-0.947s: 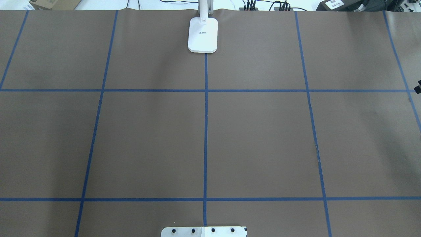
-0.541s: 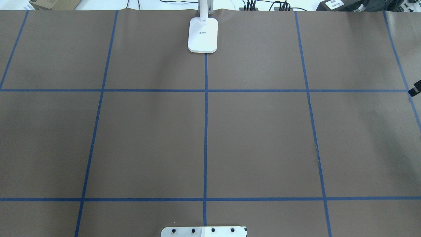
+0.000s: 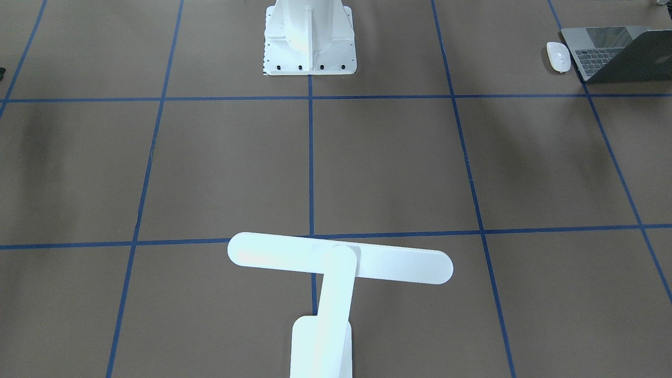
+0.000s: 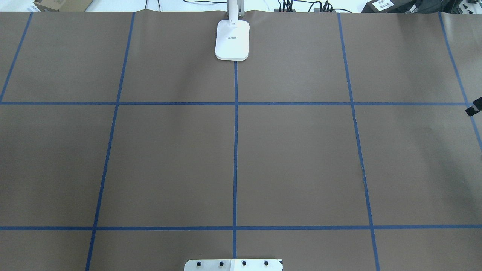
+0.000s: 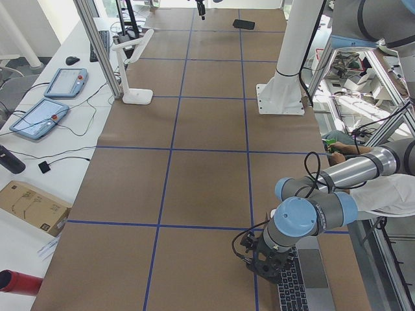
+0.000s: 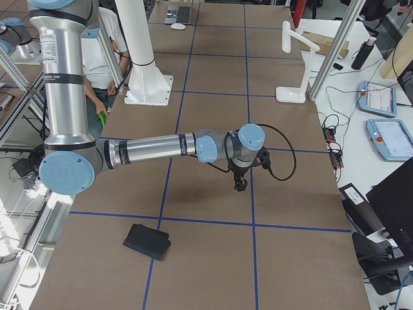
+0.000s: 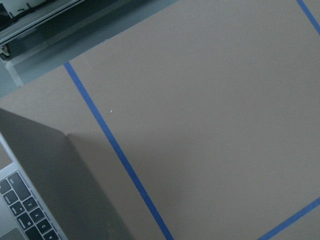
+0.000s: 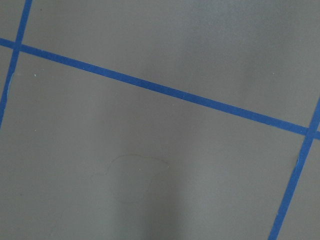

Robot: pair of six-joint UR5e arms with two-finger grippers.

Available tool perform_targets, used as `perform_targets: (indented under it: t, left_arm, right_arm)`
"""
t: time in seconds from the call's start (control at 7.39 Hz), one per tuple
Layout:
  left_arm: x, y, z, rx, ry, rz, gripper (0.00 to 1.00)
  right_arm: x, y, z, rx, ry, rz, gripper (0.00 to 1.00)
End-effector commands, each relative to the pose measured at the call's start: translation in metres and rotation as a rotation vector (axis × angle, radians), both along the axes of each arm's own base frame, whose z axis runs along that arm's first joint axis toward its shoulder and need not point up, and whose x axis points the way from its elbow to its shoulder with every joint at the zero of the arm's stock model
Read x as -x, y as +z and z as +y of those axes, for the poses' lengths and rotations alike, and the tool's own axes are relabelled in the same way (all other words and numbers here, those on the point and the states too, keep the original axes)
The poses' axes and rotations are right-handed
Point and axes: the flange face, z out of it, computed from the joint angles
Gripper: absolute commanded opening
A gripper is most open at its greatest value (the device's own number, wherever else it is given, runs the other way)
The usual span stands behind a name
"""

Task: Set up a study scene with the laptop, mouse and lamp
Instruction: 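Carry the open grey laptop with the left gripper toward the table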

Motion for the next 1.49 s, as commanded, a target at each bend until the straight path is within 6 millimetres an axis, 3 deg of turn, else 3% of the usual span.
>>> perform_targets:
  t: [0.0, 0.81, 0.95, 1.22, 1.35]
  left_arm:
    - [0.003, 0.007, 0.018, 0.04, -0.04, -0.005, 0.99]
    - [-0.004, 0.007, 0.019, 0.15, -0.173, 0.085, 0.99]
    - [-0.008, 0.017, 0.029, 0.183, -0.17, 0.094, 0.98]
    - [-0.018, 0.024, 0.053, 0.216, -0.168, 0.11, 0.91]
    - [-0.02, 0.023, 0.051, 0.209, -0.171, 0.142, 0.85]
  right_arm:
    - [0.003, -0.009, 0.002, -0.018, -0.006, -0.005, 1.0]
    - [0.001, -0.01, 0.008, -0.02, -0.006, -0.005, 1.0]
    - [0.001, -0.02, 0.009, -0.039, -0.005, -0.01, 1.0]
    - [-0.002, -0.018, 0.018, -0.039, -0.004, -0.001, 1.0]
    - [-0.002, -0.018, 0.018, -0.037, -0.003, -0.002, 1.0]
